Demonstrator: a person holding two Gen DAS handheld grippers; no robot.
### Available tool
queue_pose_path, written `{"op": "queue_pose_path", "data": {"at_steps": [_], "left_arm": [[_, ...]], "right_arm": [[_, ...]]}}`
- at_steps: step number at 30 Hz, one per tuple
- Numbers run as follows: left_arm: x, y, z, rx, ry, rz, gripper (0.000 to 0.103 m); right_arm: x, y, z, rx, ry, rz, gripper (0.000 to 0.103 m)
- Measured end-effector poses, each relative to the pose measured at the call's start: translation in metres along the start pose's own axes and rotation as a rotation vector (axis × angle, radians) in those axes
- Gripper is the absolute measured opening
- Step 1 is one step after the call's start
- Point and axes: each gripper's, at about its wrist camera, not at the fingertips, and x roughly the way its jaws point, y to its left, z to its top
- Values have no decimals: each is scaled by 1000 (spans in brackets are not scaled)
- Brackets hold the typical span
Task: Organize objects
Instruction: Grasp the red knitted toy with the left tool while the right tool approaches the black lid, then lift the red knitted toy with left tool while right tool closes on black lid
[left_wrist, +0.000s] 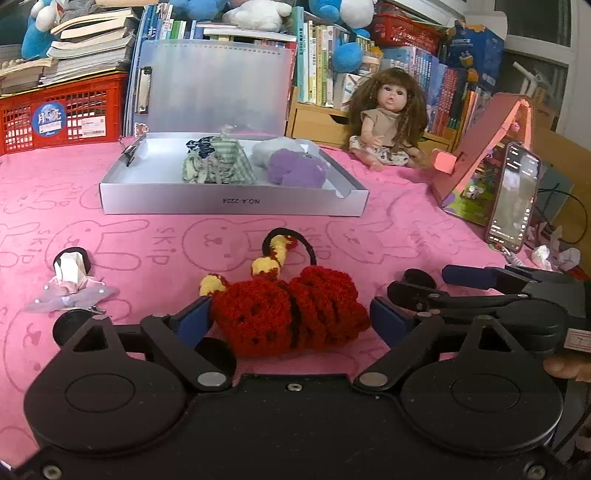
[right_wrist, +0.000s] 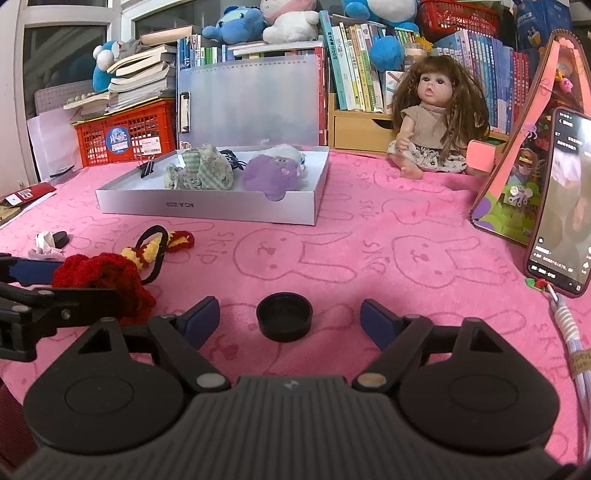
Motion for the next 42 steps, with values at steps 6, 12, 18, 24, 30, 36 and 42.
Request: {"op": "queue_pose_path", "data": {"at_steps": [6,12,18,24,30,36,42], "left_arm": [[-1,3,0,-12,-6,17,75],[-6,2,1,-4,-29,26,61],[-10,0,3,5,-47,21,56],[-11,1,3,3,-53,17,55],[-18,6,20,29,-107,13,54],[-21,25,48,11,-166,36,50],[-20,43,61,-23,-182,50,40]], "right_arm": [[-2,2,-1,-5,1,5,72],[-5,5,-1,-15,-8,-1,51],[-8,8,-1,-21,-23,-18,37],[-7,10,-2,-35,-22,-14,37],[-9,12,2,-22,-34,7,37],[-10,13,18,-12,-65,19,37],[-5,13,34,7,-82,24,37]]}}
